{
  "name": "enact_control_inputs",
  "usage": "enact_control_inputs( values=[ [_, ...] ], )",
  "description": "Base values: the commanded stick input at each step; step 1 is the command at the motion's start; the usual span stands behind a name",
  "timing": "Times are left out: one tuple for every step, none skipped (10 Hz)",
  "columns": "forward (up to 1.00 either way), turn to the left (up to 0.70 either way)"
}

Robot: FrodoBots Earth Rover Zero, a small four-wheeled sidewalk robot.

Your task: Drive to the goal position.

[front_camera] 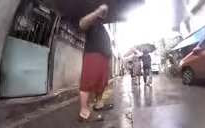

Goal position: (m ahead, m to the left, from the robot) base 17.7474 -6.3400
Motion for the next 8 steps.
enact_control_inputs(
  values=[
    [0.00, -0.44],
    [0.00, 0.00],
    [0.00, 0.00],
    [0.00, 0.00],
    [0.00, 0.00],
    [0.00, 0.00],
    [0.00, 0.00],
    [0.00, 0.00]
  ],
)
